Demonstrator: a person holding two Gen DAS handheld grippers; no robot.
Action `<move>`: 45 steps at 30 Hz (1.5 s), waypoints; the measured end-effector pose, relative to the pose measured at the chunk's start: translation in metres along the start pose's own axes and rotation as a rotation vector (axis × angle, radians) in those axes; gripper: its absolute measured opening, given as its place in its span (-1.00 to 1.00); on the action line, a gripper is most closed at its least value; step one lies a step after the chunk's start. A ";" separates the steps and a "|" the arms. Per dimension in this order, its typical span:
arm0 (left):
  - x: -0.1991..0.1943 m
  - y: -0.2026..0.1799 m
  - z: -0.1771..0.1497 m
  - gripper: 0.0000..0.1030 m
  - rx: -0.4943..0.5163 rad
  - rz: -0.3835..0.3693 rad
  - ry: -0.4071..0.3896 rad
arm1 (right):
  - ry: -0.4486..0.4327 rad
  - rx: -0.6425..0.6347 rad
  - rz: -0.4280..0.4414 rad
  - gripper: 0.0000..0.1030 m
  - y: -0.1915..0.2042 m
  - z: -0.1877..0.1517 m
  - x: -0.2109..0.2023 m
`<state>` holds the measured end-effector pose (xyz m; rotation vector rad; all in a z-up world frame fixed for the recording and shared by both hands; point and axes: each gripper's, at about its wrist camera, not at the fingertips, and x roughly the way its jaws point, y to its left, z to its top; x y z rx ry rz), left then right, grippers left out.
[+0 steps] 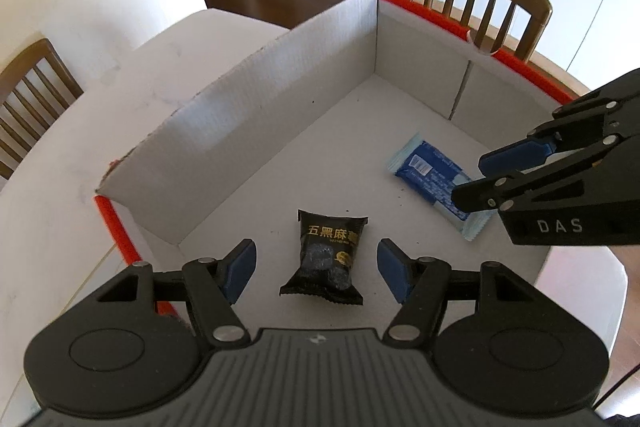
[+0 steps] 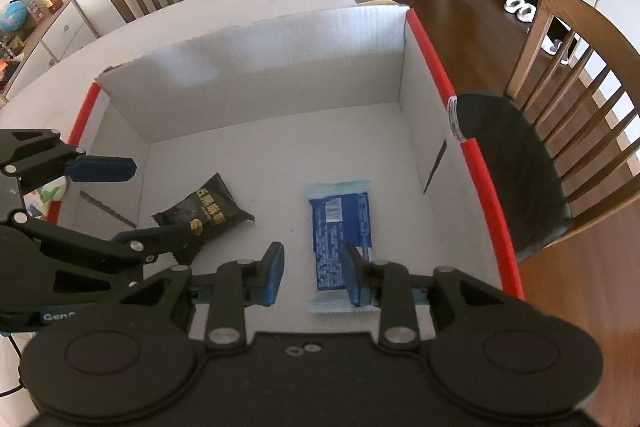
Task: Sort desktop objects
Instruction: 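Lower and open the left tool releasing the black packet while the right tool releases the blue packet, then withdraw both open tools from the box back toward the snack pile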
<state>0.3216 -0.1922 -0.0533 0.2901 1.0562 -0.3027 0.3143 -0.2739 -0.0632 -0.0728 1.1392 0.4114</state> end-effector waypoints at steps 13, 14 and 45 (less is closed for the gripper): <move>-0.040 -0.001 -0.018 0.28 -0.026 -0.013 -0.074 | -0.038 -0.063 0.028 -0.37 0.018 -0.004 -0.035; -0.043 -0.001 -0.020 0.28 -0.029 -0.013 -0.079 | -0.043 -0.070 0.029 -0.37 0.020 -0.005 -0.038; -0.106 0.000 -0.073 0.67 -0.124 -0.025 -0.174 | -0.148 -0.149 0.035 0.42 0.052 -0.032 -0.074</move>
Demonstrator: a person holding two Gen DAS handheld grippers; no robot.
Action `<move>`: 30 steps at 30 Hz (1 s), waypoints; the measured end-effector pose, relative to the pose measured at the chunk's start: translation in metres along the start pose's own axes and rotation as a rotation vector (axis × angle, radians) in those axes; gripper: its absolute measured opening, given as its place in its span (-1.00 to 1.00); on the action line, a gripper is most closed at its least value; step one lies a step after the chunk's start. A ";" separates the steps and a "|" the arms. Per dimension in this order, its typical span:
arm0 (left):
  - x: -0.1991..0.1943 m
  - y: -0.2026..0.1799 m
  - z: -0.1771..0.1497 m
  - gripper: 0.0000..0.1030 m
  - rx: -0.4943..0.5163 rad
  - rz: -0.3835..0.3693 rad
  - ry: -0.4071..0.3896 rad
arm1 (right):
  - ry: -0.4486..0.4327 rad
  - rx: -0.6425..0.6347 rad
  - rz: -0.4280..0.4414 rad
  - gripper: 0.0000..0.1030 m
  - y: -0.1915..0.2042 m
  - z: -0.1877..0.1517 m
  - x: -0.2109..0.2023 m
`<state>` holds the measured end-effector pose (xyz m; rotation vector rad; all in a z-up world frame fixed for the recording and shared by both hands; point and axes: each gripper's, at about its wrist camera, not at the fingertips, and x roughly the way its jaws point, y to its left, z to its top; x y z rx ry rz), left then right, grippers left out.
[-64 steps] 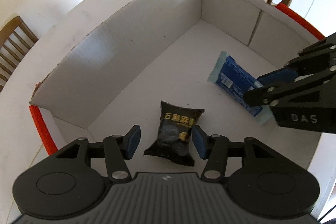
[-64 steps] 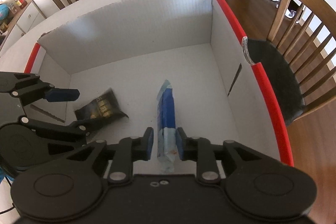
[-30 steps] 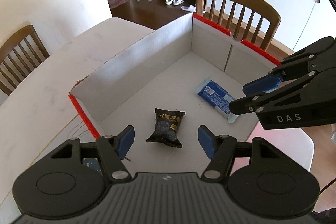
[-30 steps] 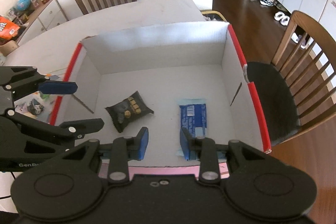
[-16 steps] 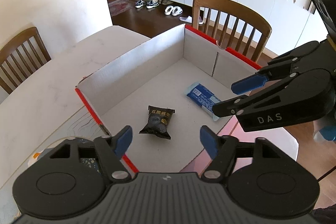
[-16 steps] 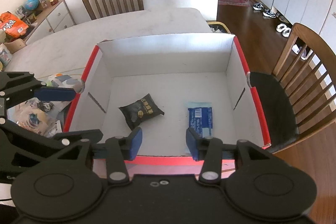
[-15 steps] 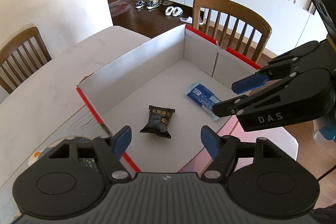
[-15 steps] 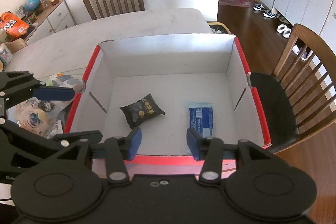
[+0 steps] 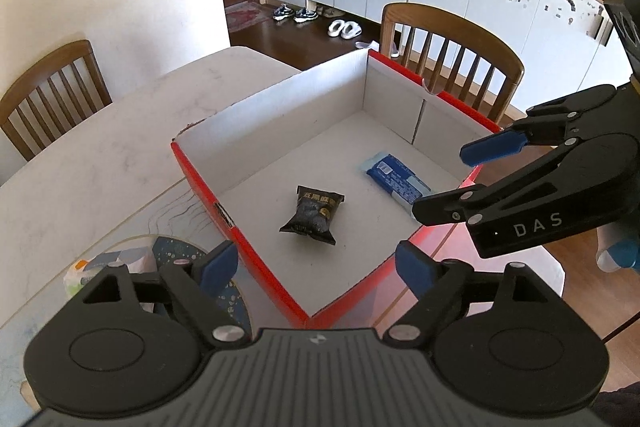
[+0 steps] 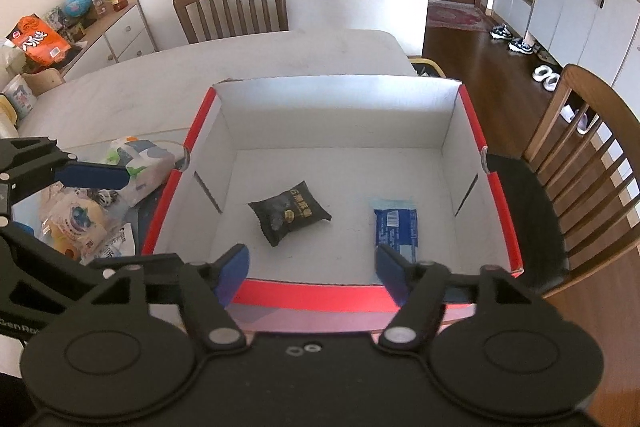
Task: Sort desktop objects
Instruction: 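Withdraw both open tools from the box back toward the snack pile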
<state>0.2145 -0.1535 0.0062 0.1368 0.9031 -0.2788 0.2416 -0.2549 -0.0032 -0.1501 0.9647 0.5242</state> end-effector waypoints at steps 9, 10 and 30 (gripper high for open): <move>-0.014 0.010 -0.015 0.72 0.003 -0.021 -0.024 | -0.007 0.018 -0.016 0.56 0.018 -0.006 -0.004; -0.016 0.013 -0.017 0.73 0.003 -0.026 -0.027 | -0.010 0.020 -0.017 0.59 0.021 -0.007 -0.005; -0.058 0.075 -0.066 1.00 -0.003 -0.031 -0.056 | -0.048 0.013 -0.027 0.69 0.110 -0.012 -0.006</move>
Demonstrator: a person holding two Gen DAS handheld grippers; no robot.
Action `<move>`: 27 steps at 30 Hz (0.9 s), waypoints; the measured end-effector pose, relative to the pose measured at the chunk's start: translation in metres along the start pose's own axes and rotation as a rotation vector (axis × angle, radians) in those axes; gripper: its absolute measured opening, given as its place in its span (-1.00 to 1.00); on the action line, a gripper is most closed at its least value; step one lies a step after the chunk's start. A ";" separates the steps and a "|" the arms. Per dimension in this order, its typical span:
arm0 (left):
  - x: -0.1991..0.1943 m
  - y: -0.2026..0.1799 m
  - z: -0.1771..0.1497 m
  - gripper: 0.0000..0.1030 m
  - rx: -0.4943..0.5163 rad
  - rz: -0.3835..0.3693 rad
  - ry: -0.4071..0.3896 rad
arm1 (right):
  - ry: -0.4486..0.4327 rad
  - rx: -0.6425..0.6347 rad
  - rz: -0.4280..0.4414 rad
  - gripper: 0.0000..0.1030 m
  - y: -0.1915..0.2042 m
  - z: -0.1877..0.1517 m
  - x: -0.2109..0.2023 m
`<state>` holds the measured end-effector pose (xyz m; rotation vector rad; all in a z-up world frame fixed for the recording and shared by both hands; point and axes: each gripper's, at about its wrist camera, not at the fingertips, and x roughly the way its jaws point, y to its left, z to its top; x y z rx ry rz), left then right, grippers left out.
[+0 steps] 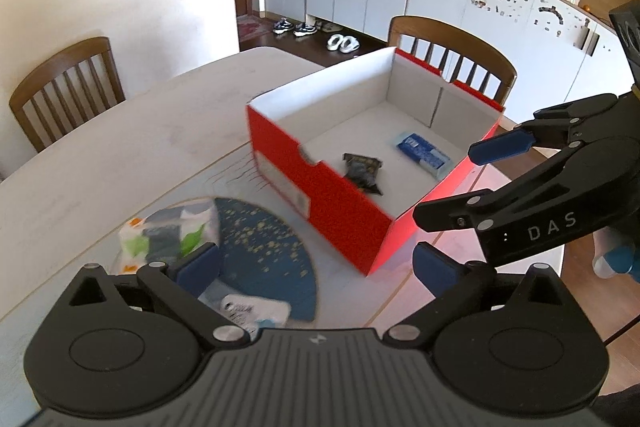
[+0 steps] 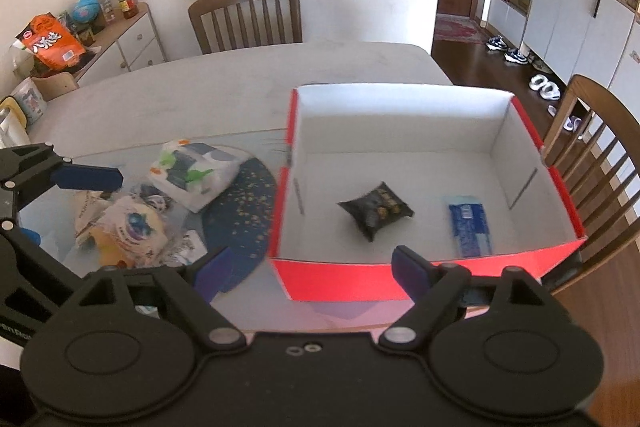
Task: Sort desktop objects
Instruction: 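Withdraw both open tools from the box back toward the snack pile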
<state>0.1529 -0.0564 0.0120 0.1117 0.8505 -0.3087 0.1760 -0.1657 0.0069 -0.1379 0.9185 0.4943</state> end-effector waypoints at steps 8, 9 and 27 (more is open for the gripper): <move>-0.021 0.032 -0.019 1.00 -0.021 0.040 -0.015 | 0.001 -0.020 0.018 0.69 0.036 0.001 0.008; -0.023 0.035 -0.021 1.00 -0.023 0.045 -0.019 | -0.001 -0.024 0.021 0.69 0.039 0.001 0.008; -0.048 0.109 -0.072 0.99 -0.076 0.156 -0.043 | 0.019 -0.102 0.062 0.69 0.097 -0.002 0.027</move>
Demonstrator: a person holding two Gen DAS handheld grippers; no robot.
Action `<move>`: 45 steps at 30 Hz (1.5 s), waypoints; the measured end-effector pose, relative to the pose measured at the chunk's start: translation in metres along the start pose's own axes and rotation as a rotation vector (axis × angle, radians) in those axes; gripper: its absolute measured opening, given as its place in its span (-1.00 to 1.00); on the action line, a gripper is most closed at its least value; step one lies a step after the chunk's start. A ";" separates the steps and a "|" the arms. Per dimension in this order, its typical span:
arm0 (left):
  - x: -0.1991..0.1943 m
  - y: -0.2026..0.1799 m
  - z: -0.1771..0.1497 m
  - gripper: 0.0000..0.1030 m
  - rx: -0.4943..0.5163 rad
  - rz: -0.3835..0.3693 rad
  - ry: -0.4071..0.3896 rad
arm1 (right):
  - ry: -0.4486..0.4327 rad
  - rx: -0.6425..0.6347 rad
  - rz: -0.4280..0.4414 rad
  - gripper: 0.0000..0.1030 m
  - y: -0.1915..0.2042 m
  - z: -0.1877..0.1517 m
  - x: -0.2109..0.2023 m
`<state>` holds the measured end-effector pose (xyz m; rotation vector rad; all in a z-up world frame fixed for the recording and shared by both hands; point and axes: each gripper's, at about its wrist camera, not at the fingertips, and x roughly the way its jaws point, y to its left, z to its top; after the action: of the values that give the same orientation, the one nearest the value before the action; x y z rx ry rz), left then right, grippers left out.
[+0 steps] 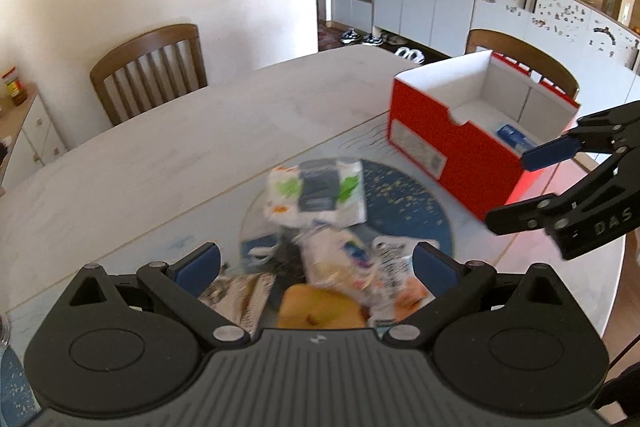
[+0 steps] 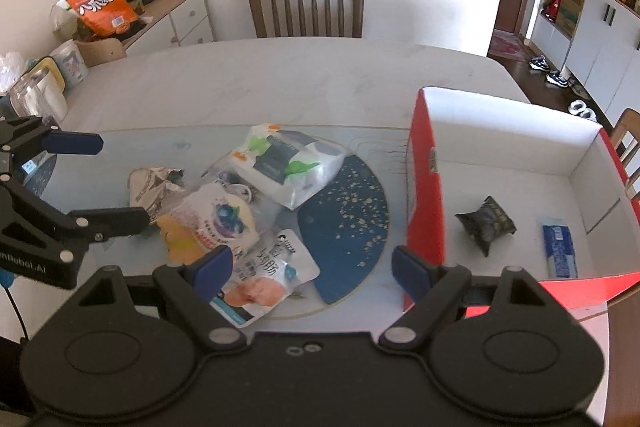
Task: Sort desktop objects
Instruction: 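Withdraw both open tools from the box back toward the snack pile, then grasp the silver ZHOUSHI wrapper with the left tool while the right tool grasps the sausage pouch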
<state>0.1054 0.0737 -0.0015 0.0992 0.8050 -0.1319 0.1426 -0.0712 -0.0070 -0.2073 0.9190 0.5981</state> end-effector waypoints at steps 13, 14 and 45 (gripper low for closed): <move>0.013 0.039 -0.026 0.99 0.039 0.000 0.018 | 0.035 0.002 -0.010 0.69 0.022 -0.005 0.018; 0.015 0.042 -0.028 0.99 0.041 -0.001 0.022 | 0.038 0.003 -0.013 0.69 0.023 -0.005 0.019; 0.075 0.082 -0.059 0.99 0.165 -0.013 0.064 | 0.124 0.106 -0.143 0.61 0.030 -0.026 0.098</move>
<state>0.1279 0.1572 -0.0931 0.2546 0.8582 -0.2082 0.1529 -0.0185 -0.0977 -0.2145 1.0438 0.4059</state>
